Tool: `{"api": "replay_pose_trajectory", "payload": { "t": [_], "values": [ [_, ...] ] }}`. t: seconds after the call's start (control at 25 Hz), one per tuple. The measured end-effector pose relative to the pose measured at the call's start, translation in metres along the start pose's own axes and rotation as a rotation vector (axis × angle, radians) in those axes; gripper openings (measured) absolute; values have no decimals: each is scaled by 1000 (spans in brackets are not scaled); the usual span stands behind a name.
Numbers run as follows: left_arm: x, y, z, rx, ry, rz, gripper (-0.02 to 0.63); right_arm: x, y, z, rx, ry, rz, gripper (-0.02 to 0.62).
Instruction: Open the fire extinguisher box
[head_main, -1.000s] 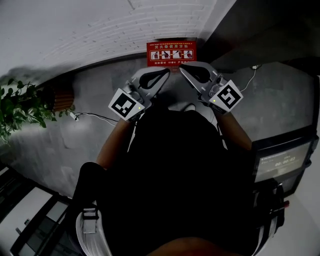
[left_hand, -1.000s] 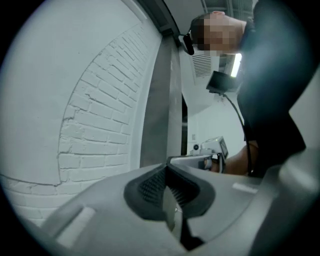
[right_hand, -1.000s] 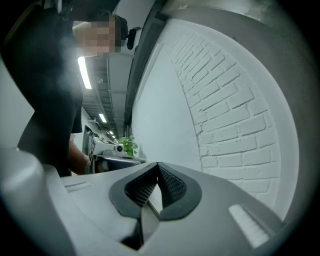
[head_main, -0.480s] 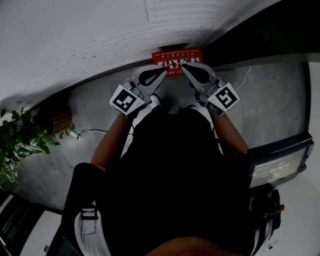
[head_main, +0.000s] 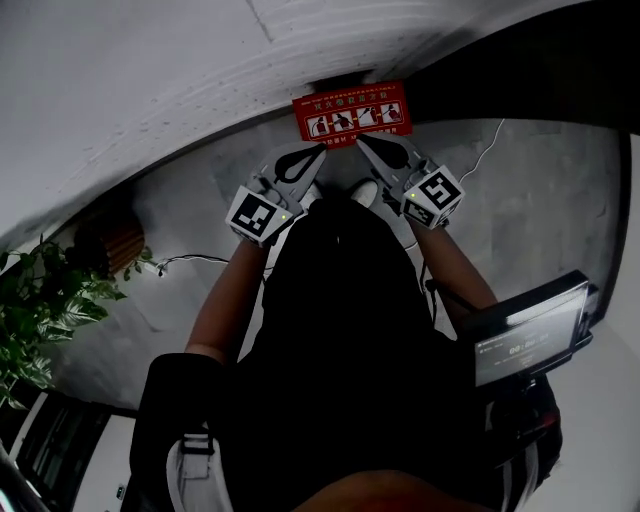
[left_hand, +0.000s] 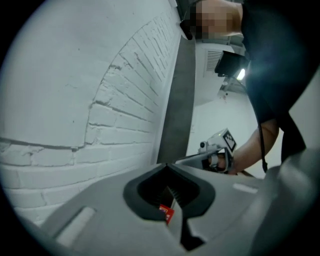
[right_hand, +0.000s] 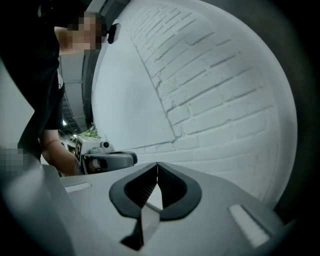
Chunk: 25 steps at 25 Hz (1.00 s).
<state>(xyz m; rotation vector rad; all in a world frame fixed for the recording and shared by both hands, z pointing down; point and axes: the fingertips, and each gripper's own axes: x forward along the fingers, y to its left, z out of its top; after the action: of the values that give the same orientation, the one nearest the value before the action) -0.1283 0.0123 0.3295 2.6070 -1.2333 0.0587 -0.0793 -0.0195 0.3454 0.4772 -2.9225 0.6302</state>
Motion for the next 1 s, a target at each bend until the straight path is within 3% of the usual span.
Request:
{"api": "replay_pose_trajectory", "payload": {
  "t": [0.24, 0.4, 0.6, 0.8, 1.0],
  "values": [
    [34, 17, -62, -67, 82, 20, 3, 2, -61, -94, 122, 95, -51, 9],
    [63, 18, -110, -66, 85, 7, 3, 3, -100, -153, 239, 112, -97, 11],
    [88, 17, -176, -100, 148, -6, 3, 3, -136, -234, 414, 110, -145, 11],
    [102, 18, -221, -110, 205, -11, 3, 2, -151, -289, 541, 128, -172, 46],
    [108, 17, -253, -163, 242, 4, 3, 1, -161, -320, 589, 167, -201, 59]
  ]
}}
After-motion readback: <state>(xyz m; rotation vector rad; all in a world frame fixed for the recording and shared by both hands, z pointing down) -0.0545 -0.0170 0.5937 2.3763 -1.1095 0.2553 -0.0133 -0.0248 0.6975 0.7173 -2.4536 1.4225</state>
